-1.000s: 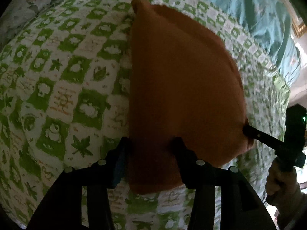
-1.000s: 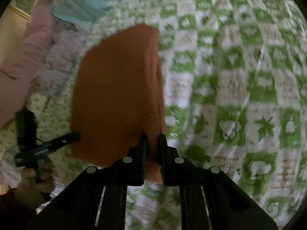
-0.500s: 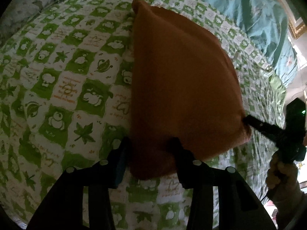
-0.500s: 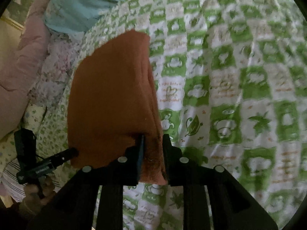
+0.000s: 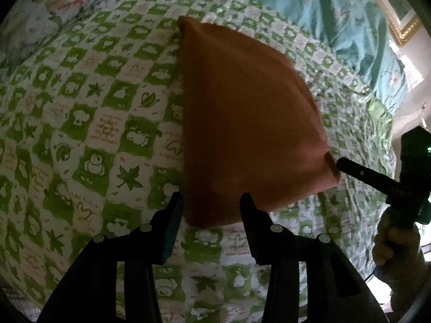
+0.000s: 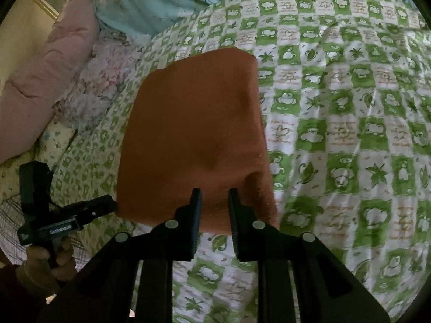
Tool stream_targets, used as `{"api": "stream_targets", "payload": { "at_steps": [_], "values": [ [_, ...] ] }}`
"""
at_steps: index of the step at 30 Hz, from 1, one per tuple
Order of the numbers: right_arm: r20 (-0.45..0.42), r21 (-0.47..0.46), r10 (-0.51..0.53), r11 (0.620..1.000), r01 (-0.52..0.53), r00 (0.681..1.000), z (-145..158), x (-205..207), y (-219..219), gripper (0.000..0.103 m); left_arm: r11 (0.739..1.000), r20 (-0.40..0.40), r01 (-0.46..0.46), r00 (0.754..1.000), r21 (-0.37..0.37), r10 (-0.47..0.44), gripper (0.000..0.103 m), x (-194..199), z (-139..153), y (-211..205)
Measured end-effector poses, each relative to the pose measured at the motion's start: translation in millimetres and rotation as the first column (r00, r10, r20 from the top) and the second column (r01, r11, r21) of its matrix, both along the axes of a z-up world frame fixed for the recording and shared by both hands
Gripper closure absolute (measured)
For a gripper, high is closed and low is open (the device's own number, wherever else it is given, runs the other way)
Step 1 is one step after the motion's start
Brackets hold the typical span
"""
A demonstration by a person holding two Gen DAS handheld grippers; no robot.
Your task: Fold small clothes
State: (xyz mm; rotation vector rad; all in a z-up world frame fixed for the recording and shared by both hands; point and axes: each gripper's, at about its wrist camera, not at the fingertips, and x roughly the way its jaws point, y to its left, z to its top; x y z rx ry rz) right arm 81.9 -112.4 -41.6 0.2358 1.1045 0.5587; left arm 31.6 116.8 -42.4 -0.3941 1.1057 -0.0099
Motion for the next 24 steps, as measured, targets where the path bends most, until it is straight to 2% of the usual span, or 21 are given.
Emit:
{"api": "stream_targets", "payload": {
  "at_steps": [4,6,9,12,15,19,20,21,23,24],
  "values": [
    [0.010,0.000,-0.016,1.000,0.016,1.000,6.3,-0.9,4.7,0.081,1.000,0.021,0.001,1.000,-0.019,0.000,0.057,14.2,8.3,7.1],
    [0.012,-0.007,-0.032,0.999,0.032,0.999,8.3,3.8,4.4,0.078,0.999,0.044,0.000,0.999,-0.037,0.002,0.054,30.3,11.0,13.3],
    [0.020,0.005,-0.069,0.998,0.069,0.997,11.4,14.6,2.7,0.077,0.999,0.030,-0.013,0.999,-0.036,0.014,0.052,63.5,5.8,20.8],
    [0.004,0.033,-0.052,0.998,0.051,0.999,7.1,25.5,5.2,0.077,0.998,0.024,-0.057,0.998,-0.012,0.057,0.050,95.4,1.1,29.7],
    [-0.008,0.023,-0.028,0.999,0.028,1.000,-0.5,39.9,9.9,0.077,0.993,0.013,-0.107,0.994,-0.052,0.108,0.047,129.3,-6.3,42.3],
    [-0.033,0.054,-0.025,0.998,0.027,0.999,-10.9,63.4,13.6,0.077,0.982,-0.012,-0.161,0.987,-0.097,0.161,0.045,170.3,-18.9,58.1],
    [-0.036,0.051,-0.011,0.999,0.013,0.999,-13.6,68.8,16.1,0.077,0.979,-0.007,-0.171,0.985,-0.108,0.171,0.047,177.9,-20.7,60.5],
    [-0.039,0.049,0.003,0.999,-0.001,0.999,-16.2,73.8,18.2,0.077,0.978,0.004,-0.172,0.985,-0.115,0.174,0.063,184.1,-21.0,62.0],
    [-0.047,0.051,0.020,0.999,-0.017,0.999,-19.3,80.9,20.2,0.077,0.980,0.031,-0.170,0.984,-0.102,0.174,0.079,193.3,-19.5,62.5],
    [-0.048,0.054,0.024,0.998,-0.021,0.999,-19.4,84.3,19.9,0.077,0.981,0.047,-0.175,0.983,-0.088,0.180,0.082,195.9,-18.6,63.8]
  ]
}}
